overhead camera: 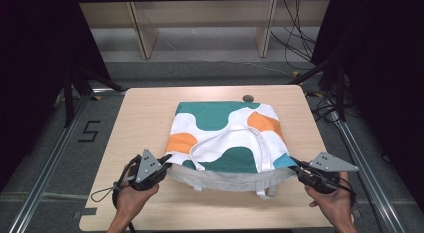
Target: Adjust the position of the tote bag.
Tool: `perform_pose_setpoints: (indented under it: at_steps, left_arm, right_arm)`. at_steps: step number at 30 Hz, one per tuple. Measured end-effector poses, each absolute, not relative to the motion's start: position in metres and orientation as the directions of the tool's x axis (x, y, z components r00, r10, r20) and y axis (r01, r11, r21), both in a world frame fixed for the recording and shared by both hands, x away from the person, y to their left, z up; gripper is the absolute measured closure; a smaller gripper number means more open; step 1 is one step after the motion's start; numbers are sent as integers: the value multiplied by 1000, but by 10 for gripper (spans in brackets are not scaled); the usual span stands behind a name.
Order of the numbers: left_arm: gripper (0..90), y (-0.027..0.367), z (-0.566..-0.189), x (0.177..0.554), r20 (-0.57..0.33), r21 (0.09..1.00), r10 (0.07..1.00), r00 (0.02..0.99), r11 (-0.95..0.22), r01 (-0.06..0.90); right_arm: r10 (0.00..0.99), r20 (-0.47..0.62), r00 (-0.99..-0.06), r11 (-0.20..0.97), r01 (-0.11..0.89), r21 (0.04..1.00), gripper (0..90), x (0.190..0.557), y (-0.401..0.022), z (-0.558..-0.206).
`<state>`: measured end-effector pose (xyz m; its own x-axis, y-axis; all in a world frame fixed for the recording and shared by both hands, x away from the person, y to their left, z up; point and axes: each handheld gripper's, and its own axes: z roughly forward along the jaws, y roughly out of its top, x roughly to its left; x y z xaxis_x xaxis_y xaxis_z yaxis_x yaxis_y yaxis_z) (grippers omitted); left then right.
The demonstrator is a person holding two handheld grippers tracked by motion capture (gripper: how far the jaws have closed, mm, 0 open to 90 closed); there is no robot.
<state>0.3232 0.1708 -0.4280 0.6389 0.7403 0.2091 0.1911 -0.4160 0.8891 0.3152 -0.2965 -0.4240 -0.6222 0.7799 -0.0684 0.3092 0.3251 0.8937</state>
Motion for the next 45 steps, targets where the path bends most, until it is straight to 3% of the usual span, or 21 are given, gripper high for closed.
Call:
perform_pose_setpoints:
  at_steps: [5, 6, 15, 26, 45]
  left_arm:
    - [842, 171, -415, 328, 192, 900, 746, 637, -393, 189]
    - [845, 172, -412, 329, 191, 901, 748, 636, -390, 188]
    - [854, 173, -392, 332, 182, 918, 758, 626, -359, 168]
    - [860, 180, -369, 332, 167, 940, 770, 616, -313, 137]
    - [867, 183, -285, 322, 200, 977, 795, 573, -207, -54]
  right_arm:
    - [779, -48, -625, 311, 319, 895, 856, 316, -295, -407]
    - [770, -79, -633, 325, 283, 902, 858, 320, -296, -405]
    - [776, -53, -628, 280, 269, 922, 862, 329, -298, -382]
    - [769, -97, -632, 276, 191, 942, 865, 335, -297, -353]
    - [737, -163, -656, 271, 65, 960, 873, 346, -300, -260]
